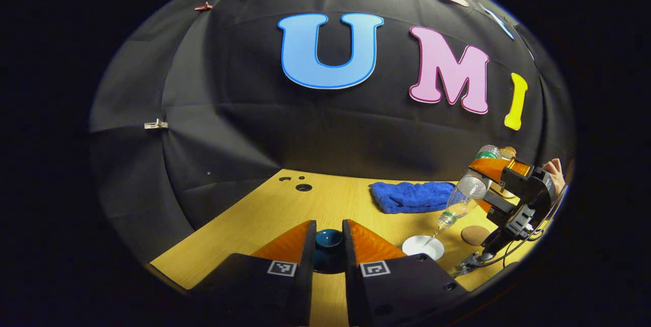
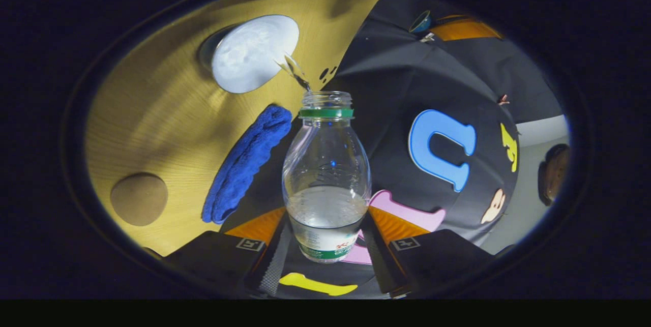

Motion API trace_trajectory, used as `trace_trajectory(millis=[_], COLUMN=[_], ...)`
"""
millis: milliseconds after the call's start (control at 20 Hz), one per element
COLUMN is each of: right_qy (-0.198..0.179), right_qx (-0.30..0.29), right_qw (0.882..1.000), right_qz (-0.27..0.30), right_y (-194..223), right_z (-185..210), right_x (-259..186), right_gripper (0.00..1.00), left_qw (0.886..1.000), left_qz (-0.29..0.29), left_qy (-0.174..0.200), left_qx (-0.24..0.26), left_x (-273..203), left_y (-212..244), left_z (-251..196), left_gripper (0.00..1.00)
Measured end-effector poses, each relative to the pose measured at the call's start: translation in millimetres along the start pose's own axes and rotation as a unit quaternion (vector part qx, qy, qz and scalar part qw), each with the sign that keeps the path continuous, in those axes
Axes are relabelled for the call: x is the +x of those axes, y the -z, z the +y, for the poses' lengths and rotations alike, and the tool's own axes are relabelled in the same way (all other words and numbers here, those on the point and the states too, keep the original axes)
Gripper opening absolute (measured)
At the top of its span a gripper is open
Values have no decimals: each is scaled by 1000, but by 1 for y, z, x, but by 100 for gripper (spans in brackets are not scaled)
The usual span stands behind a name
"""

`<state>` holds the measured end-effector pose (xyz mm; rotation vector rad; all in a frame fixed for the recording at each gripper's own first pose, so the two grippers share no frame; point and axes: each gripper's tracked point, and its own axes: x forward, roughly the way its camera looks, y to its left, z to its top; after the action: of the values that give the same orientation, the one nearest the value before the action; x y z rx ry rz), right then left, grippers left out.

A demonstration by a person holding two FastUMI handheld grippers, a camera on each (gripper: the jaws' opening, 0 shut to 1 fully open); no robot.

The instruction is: Open the teacup lid with one hand, grasp the water bottle and pour water into the teacup with the other hand; after pouring, place the water bottle on the coaster and then close the teacup lid.

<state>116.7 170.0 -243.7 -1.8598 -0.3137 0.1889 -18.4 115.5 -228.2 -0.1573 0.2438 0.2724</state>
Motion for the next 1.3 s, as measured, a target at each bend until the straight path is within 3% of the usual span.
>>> trace_trajectory(millis=[150, 250, 450, 500, 850, 1150, 1250, 1300], right_qy=[23, 42, 57, 59, 64, 57, 48, 39], right_qx=[-22, -34, -40, -41, -48, -48, -37, -27], right_qw=[999, 997, 996, 996, 996, 996, 998, 998], right_qz=[-31, -47, -47, -47, -50, -40, -35, -30], right_y=[-16, -20, -12, -11, -5, -3, -2, -1], right_z=[-12, -22, -29, -32, -35, -36, -32, -30], right_x=[4, 9, 10, 11, 11, 15, 14, 14], right_gripper=[71, 75, 75, 75, 74, 72, 75, 75], left_qw=[1000, 1000, 1000, 1000, 1000, 1000, 1000, 1000], left_qz=[1, 0, -2, -3, -6, -4, -4, -3], left_qy=[3, 4, 5, 6, 5, 5, 6, 5], left_qx=[-2, -1, -2, -3, -6, -4, -3, -3], left_x=[-1, -1, -2, -3, -5, -10, -12, -12], left_y=[0, 1, 0, 0, -1, 3, 4, 5], left_z=[0, 0, 1, 1, 2, 0, -1, -1], left_gripper=[31, 31, 27, 31, 28, 31, 35, 31])
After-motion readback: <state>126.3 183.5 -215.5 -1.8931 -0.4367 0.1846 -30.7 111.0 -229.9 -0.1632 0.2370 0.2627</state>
